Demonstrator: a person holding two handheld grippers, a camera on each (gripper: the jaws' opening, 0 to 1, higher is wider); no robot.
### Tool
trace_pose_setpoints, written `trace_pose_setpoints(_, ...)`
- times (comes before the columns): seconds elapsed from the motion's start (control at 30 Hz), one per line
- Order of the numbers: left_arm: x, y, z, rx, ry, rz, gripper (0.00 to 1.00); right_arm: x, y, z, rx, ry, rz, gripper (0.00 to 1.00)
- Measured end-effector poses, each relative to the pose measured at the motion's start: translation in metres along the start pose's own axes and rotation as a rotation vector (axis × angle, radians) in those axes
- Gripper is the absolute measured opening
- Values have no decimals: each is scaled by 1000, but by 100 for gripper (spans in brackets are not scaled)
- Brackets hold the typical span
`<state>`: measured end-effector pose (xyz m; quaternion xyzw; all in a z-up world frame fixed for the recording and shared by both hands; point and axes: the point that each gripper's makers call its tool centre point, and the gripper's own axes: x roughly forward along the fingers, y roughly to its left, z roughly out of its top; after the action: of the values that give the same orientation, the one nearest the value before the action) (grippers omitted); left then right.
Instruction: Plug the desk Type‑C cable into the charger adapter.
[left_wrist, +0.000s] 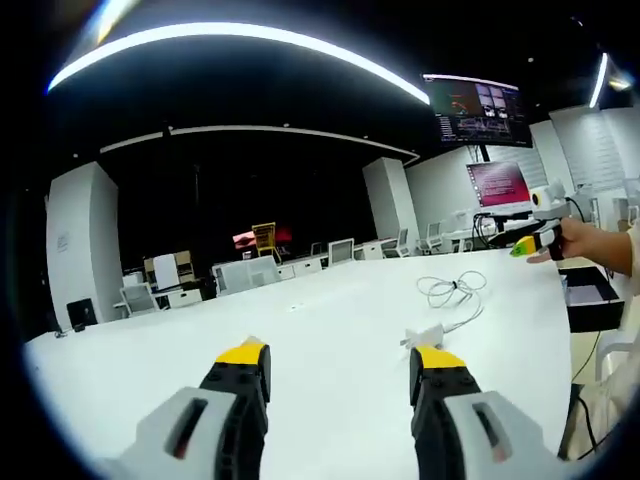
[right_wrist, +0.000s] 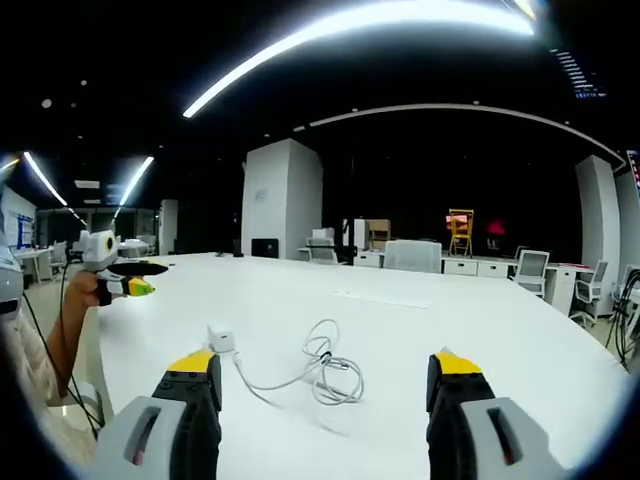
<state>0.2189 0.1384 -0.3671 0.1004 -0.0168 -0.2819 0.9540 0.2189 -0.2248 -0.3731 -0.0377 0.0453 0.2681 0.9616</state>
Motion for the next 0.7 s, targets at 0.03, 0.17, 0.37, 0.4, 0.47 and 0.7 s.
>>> trace_pose_setpoints(0.03, 0, 0, -1, -2, 1, -1, 56, 0, 0, 0, -1, 1, 0, 85)
trace_pose_setpoints(0.17, 1, 0, -2, -7, 3, -3, 56, 0, 0, -1, 0, 2, 0, 85)
trace_pose_setpoints(0.37, 0, 0, -2, -6, 3, -3, 56, -1, -1, 0, -2, 2, 0, 85)
trace_pose_setpoints(0.4, 0, 0, -1, -6, 1, -3, 56, -1, -1, 1, -4, 1, -1, 85)
trace_pose_setpoints(0.47, 0, 0, -1, -5, 1, -3, 56, -3, -3, 3, -4, -4, -5, 85)
trace_pose_setpoints(0.7, 0, -5, 3, 6, 2, -10, 56, -3, -7, 7, 2, -5, -4, 84)
